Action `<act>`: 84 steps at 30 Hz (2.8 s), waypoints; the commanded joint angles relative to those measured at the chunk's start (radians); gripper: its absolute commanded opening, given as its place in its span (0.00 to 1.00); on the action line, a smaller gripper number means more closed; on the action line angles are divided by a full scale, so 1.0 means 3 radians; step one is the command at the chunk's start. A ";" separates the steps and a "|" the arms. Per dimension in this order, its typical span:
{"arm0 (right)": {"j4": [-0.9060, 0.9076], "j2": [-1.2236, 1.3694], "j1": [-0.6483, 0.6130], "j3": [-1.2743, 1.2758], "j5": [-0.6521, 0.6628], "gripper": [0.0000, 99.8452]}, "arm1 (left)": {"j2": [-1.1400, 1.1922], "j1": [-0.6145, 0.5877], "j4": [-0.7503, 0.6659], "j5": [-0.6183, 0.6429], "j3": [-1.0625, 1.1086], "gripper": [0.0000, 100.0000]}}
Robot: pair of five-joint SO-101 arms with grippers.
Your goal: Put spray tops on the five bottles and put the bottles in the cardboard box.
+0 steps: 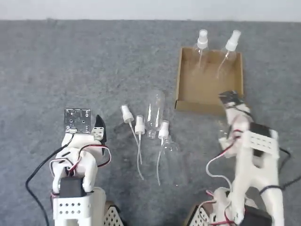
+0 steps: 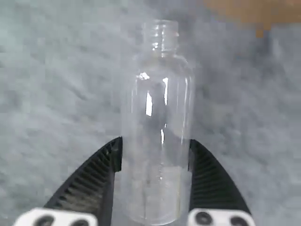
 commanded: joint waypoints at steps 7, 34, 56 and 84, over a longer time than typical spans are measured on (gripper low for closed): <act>-0.0350 0.0064 0.1297 0.0046 0.0706 0.11 | -0.0026 0.0189 -0.0128 -0.0087 -0.0095 0.08; -0.0228 0.0023 0.1701 0.0010 0.0747 0.11 | -0.0061 0.0522 0.0174 -0.0123 -0.0120 0.08; -0.0008 0.0059 0.1486 -0.0609 0.0465 0.27 | -0.0046 0.0522 0.0169 -0.0123 -0.0095 0.08; 0.0494 0.0059 0.1286 -0.0552 0.0261 0.27 | 0.4976 0.0542 0.0148 0.1018 -0.3521 0.15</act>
